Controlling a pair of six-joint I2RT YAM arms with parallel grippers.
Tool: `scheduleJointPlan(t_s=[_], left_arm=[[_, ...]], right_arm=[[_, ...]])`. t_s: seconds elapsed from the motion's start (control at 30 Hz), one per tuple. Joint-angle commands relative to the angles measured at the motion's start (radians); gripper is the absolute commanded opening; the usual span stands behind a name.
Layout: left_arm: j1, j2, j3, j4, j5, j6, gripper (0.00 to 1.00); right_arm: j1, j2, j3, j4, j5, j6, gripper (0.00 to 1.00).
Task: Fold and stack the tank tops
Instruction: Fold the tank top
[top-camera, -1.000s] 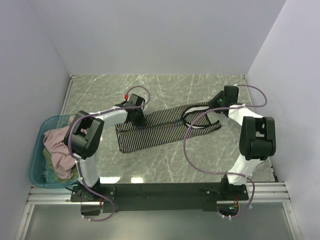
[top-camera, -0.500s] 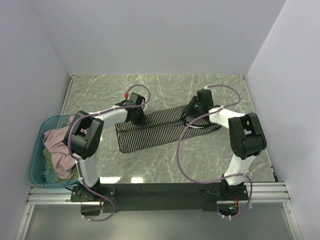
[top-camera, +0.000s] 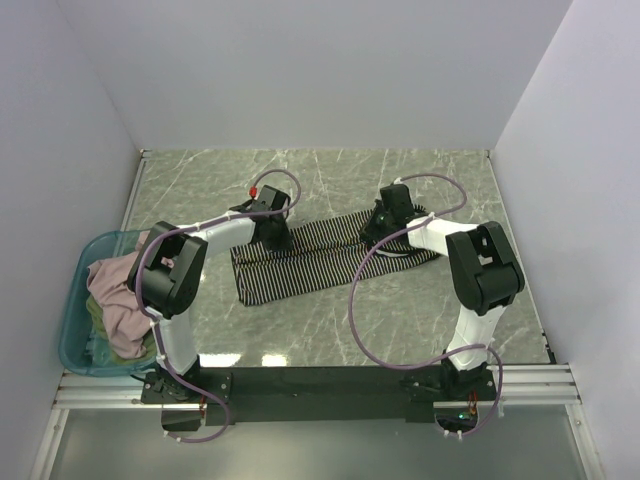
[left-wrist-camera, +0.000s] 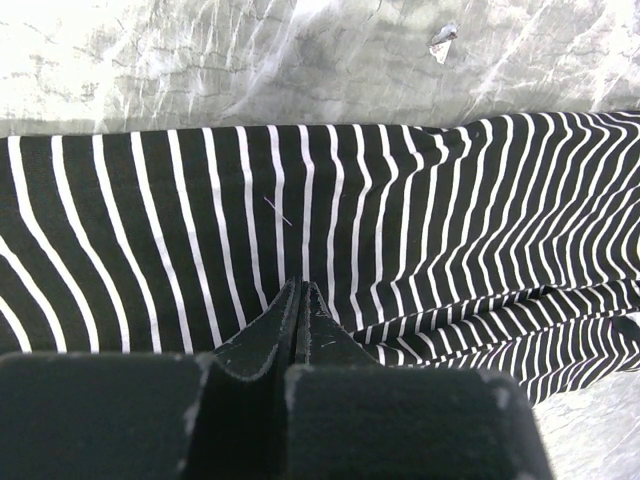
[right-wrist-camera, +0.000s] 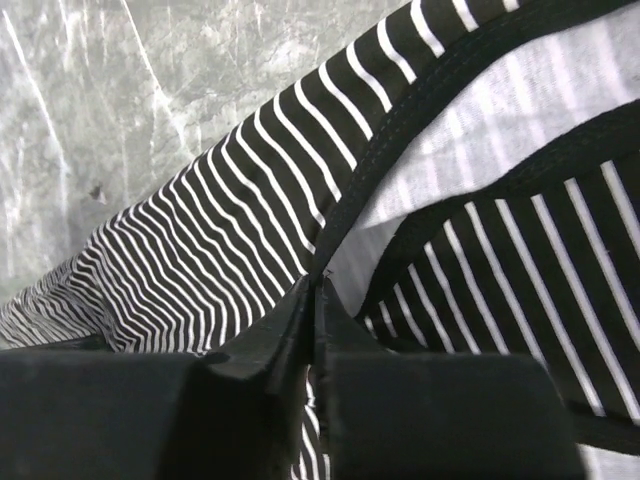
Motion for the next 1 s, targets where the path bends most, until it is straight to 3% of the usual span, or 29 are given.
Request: scheduleJointPlan(t_s=[0.0, 0.1, 0.5, 0.83, 0.97], left_arm=[[0.0, -0.047, 0.027, -0.001, 0.001, 0.016, 0.01], [0.003, -0.055, 0.018, -0.001, -0.009, 0.004, 0.01], [0.012, -0.09, 0.004, 0.005, -0.014, -0.011, 0.01], [0.034, -0.086, -0.08, -0.023, -0.071, -0.066, 0.01], [0.072, -0.089, -0.151, 0.006, -0.062, -0.106, 0.01]], right_arm=[[0.008, -0.017, 0.025, 0.005, 0.042, -0.012, 0.06], [0.017, -0.048, 0.018, -0.011, 0.07, -0.03, 0.0], [0.094, -0.111, -0.076, 0.012, 0.179, -0.076, 0.0], [0.097, -0.033, -0.033, -0.051, 0.2, -0.064, 0.0], [0.092, -0.036, -0.033, -0.063, 0.217, -0.065, 0.11]])
